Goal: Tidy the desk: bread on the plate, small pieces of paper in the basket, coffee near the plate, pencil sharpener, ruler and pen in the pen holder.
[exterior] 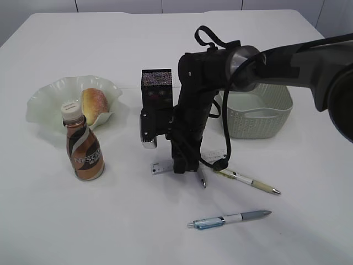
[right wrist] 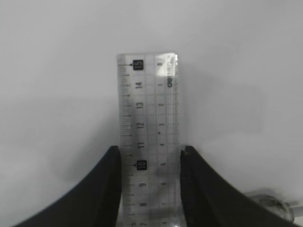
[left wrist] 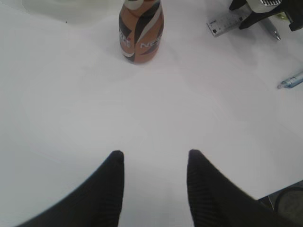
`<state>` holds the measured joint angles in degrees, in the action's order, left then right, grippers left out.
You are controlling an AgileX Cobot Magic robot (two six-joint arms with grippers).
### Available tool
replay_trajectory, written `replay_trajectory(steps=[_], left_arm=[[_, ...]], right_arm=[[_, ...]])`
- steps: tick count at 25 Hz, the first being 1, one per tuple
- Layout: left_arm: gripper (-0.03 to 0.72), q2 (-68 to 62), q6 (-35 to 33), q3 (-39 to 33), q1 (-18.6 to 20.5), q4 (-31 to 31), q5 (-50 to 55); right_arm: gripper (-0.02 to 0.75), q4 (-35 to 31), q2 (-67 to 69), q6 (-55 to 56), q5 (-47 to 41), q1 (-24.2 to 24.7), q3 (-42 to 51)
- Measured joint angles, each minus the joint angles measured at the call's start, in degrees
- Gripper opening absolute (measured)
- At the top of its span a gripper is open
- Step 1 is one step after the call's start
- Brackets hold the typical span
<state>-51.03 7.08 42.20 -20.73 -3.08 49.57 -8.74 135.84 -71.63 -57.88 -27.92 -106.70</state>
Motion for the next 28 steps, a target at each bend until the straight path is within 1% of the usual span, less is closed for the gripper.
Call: replay_trajectory(steps=[15, 18, 23, 28], left_arm=[[0.319, 0.0, 0.0, 0.0, 0.0, 0.0, 0.0], [0.319, 0.0, 0.0, 0.0, 0.0, -0.1, 0.0], [0.318, 0.0, 0.0, 0.0, 0.0, -0.1, 0.8], [0.318, 0.0, 0.0, 0.0, 0.0, -0.1, 2.4]], right_arm=[[0.279, 0.0, 0.0, 0.1, -0.1, -0.1, -0.1], [0.279, -0.5, 0.0, 0.1, -2.1, -0.1, -1.2], [0.279, -3.3, 0.0, 0.1, -5.4, -0.1, -6.1], [0.279, -9.1, 0.0, -1.0, -7.8, 0.4, -11.5]])
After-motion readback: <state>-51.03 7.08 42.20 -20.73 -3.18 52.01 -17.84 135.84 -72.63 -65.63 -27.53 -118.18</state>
